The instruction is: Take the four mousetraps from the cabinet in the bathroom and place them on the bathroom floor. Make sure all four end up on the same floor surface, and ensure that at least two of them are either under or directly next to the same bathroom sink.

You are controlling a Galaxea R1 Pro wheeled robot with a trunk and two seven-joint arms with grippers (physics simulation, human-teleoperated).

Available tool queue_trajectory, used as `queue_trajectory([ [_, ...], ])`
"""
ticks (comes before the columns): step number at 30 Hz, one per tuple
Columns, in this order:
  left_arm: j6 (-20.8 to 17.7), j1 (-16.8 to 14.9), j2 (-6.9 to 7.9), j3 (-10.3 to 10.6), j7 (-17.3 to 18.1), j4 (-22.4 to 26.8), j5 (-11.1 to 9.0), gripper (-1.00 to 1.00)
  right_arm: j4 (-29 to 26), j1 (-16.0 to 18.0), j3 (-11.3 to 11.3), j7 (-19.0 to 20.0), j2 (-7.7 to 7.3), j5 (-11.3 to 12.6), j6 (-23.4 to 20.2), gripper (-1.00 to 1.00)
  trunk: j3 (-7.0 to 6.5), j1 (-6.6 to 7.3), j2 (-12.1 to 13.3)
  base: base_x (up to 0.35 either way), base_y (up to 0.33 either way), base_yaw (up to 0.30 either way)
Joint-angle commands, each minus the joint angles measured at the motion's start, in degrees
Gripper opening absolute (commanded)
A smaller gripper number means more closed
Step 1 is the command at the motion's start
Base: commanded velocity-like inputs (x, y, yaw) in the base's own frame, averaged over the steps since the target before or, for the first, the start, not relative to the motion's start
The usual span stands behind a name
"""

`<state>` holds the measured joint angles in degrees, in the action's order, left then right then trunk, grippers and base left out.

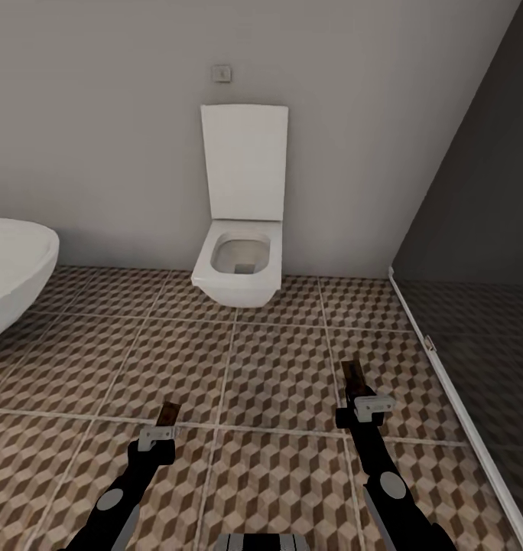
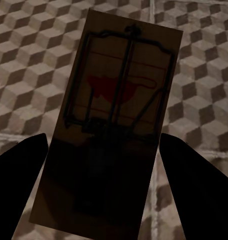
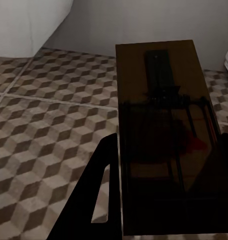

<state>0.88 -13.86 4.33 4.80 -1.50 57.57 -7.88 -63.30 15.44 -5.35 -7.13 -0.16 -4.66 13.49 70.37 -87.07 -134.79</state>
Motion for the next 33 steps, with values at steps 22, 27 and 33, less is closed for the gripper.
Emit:
queue_trajectory([
  [22, 0.09, -0.02, -0.15, 1.29, -0.17, -0.08, -0.62, -1.00, 0.02, 0.03, -0.10, -0.43, -0.02, -0.43, 0.04, -1.00, 4.03, -4.63, -8.46, 0.000, 0.000, 0.000],
  [27, 0.09, -0.02, -0.19, 1.41, -0.17, -0.09, -0.60, -1.00, 0.04, 0.03, -0.10, -0.43, -0.02, -0.43, 0.04, -1.00, 5.14, -4.76, -8.53, 0.000, 0.000, 0.000],
  [33, 0.09, -0.02, -0.19, 1.43, -0.17, -0.09, -0.60, -1.00, 0.04, 0.03, -0.10, -0.43, -0.02, -0.43, 0.04, -1.00, 6.47, -4.92, -8.61, 0.000, 0.000, 0.000],
])
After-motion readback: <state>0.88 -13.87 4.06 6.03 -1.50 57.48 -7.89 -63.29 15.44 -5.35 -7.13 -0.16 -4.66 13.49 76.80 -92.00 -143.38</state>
